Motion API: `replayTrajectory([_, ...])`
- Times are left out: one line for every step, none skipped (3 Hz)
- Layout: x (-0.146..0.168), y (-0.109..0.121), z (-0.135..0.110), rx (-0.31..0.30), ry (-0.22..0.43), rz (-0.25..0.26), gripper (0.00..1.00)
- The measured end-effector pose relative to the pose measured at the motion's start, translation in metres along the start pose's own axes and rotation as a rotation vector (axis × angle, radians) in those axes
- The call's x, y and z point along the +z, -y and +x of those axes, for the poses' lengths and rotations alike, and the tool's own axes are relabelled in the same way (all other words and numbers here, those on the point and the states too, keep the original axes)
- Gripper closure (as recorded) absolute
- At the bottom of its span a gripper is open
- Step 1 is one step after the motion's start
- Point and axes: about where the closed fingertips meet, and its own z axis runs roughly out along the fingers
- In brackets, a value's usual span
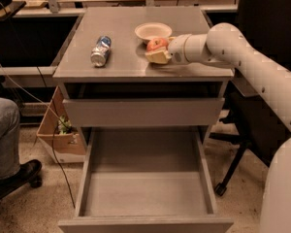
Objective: Pick apple from middle drawer and place on counter
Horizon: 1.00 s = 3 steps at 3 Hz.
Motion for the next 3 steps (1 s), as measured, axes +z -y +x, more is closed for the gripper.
replayTrajectory([-0.001, 0.000, -0.002, 0.000, 0.000, 0.000, 0.45])
replayTrajectory([0.002, 0.001, 0.001, 0.010, -0.008, -0.010, 0.21])
replayTrajectory([0.004, 0.002, 0.013, 0.026, -0.018, -0.028, 0.01])
